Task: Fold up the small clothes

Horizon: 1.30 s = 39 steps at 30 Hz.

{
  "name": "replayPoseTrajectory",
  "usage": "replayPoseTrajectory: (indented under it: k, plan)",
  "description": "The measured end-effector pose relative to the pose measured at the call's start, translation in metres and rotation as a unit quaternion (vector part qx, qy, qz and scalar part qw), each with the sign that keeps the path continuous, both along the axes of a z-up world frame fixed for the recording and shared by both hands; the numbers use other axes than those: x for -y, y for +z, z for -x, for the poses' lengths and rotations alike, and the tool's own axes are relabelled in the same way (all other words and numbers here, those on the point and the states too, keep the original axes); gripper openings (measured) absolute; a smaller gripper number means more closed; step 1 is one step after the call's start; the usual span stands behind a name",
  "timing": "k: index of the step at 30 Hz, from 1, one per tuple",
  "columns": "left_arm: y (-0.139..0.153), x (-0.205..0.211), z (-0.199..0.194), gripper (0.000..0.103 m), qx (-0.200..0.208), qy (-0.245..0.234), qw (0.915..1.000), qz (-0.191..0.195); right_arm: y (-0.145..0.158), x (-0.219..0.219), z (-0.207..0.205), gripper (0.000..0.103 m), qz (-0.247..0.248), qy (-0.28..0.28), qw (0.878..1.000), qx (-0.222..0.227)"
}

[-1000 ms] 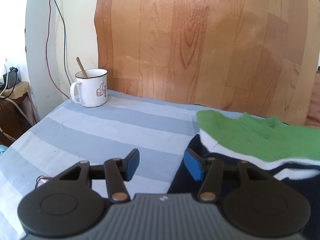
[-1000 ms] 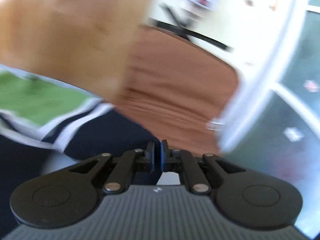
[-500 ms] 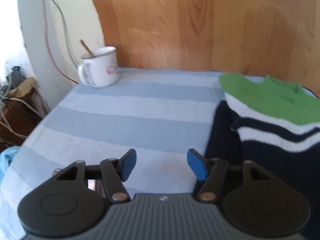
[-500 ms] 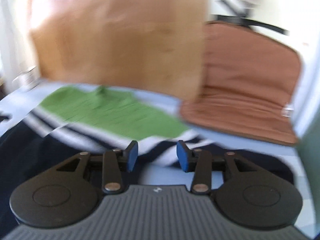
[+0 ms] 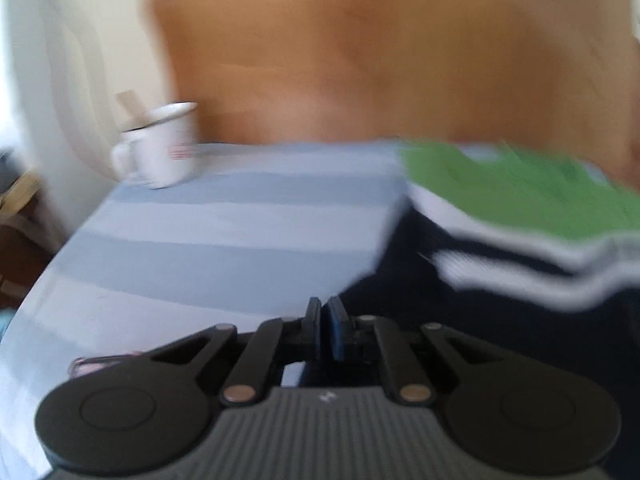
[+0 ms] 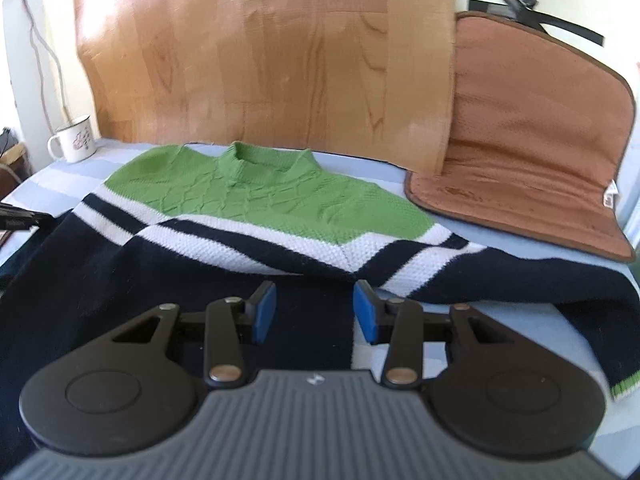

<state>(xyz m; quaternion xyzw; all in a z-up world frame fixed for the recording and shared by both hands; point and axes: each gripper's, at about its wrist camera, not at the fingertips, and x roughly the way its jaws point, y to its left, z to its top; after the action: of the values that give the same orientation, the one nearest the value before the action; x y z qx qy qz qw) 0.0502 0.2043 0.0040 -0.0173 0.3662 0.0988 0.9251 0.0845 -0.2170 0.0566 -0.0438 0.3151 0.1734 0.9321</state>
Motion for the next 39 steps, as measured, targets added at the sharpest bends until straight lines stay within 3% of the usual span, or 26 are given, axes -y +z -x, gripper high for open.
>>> replayPoseTrajectory:
  k: [2, 4, 5, 7, 10, 12, 15, 17, 19, 24, 27, 32, 39]
  plan:
    - [0.01, -0.026, 0.002, 0.006, 0.027, 0.074, 0.9968, -0.009, 0.001, 0.004, 0.002, 0.046, -0.001, -0.006, 1.0, 0.003]
    - [0.016, -0.051, 0.004, 0.005, 0.046, 0.159, 0.9856, -0.034, 0.001, 0.008, 0.002, 0.046, -0.005, -0.013, 1.0, 0.004]
    - [0.018, -0.063, 0.004, 0.005, 0.049, 0.179, 0.9824, -0.021, 0.001, 0.009, 0.001, 0.046, -0.007, -0.017, 1.0, 0.002]
    - [0.02, -0.079, 0.003, 0.006, 0.041, 0.186, 0.9814, 0.025, -0.001, 0.012, -0.001, 0.046, -0.014, -0.024, 1.0, -0.007]
    - [0.021, -0.071, 0.003, 0.014, 0.038, 0.172, 0.984, 0.023, -0.004, 0.012, -0.002, 0.046, -0.022, -0.027, 0.999, -0.017]
    - [0.024, -0.061, 0.01, 0.027, 0.046, 0.148, 0.9873, 0.031, -0.004, 0.011, 0.002, 0.046, -0.021, -0.025, 0.999, -0.018]
    - [0.035, -0.041, 0.028, 0.03, 0.066, 0.089, 0.9928, 0.046, -0.004, 0.011, 0.007, 0.046, -0.017, -0.024, 0.999, -0.019]
    - [0.04, -0.025, 0.045, 0.035, 0.079, 0.027, 0.995, 0.055, -0.004, 0.012, 0.01, 0.046, -0.016, -0.027, 0.999, -0.022]
    - [0.044, -0.005, 0.065, 0.048, 0.084, -0.054, 0.9932, 0.06, -0.005, 0.016, 0.014, 0.046, -0.017, -0.034, 0.999, -0.029]
    - [0.033, 0.04, 0.117, 0.05, 0.059, -0.222, 0.9708, 0.07, -0.01, 0.031, 0.038, 0.046, -0.021, -0.058, 0.996, -0.056]
    - [0.022, 0.051, 0.134, 0.051, 0.032, -0.278, 0.9565, 0.083, -0.015, 0.041, 0.062, 0.047, -0.036, -0.083, 0.993, -0.078]
    - [0.01, 0.041, 0.14, 0.053, -0.02, -0.325, 0.9365, 0.129, -0.022, 0.048, 0.109, 0.047, -0.086, -0.121, 0.982, -0.115]
    - [-0.006, 0.024, 0.146, 0.054, -0.059, -0.337, 0.9215, 0.183, -0.032, 0.052, 0.142, 0.045, -0.11, -0.138, 0.972, -0.152]
